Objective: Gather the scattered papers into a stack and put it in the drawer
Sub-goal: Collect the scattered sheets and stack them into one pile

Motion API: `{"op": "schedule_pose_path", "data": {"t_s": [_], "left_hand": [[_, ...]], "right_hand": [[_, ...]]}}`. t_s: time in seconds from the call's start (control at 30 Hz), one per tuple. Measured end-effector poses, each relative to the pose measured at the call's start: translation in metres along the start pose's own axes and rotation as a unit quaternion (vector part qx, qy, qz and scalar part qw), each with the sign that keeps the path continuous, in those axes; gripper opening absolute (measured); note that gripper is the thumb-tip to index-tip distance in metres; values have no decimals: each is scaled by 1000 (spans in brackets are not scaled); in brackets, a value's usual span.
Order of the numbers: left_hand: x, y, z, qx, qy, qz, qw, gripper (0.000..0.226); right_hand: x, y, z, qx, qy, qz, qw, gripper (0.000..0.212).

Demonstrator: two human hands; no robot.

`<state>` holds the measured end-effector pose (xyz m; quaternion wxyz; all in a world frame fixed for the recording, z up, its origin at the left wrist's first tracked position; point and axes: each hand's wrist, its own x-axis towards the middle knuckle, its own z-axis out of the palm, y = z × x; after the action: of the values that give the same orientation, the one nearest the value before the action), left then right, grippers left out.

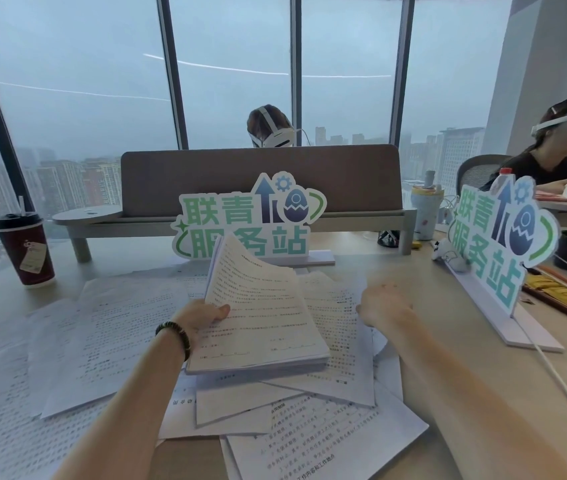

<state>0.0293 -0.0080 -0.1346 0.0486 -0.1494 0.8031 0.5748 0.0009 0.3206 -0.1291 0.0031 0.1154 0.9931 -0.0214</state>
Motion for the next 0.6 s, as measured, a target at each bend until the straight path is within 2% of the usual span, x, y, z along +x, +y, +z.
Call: {"op": "schedule_pose_path", "data": {"t_s": [0.13,0.3,0.43,0.53,0.6], "left_hand": [[2,-2,0,13,1,4,1000,28],[1,1,2,12,7,8,1000,24],[1,1,2,-9,2,13,1000,23],[2,0,-1,-38,-7,7,999,23],[2,0,-3,-50,-10,3,999,26]], "right_hand": [[3,-2,5,9,-4,-15,1000,41],[2,-3,1,66,-5,-39,997,16],[1,0,-4,143,-7,-61,988,35],[3,4,-7,190,0,-65,980,29],[3,6,-9,248,34,-62,966,28]]}}
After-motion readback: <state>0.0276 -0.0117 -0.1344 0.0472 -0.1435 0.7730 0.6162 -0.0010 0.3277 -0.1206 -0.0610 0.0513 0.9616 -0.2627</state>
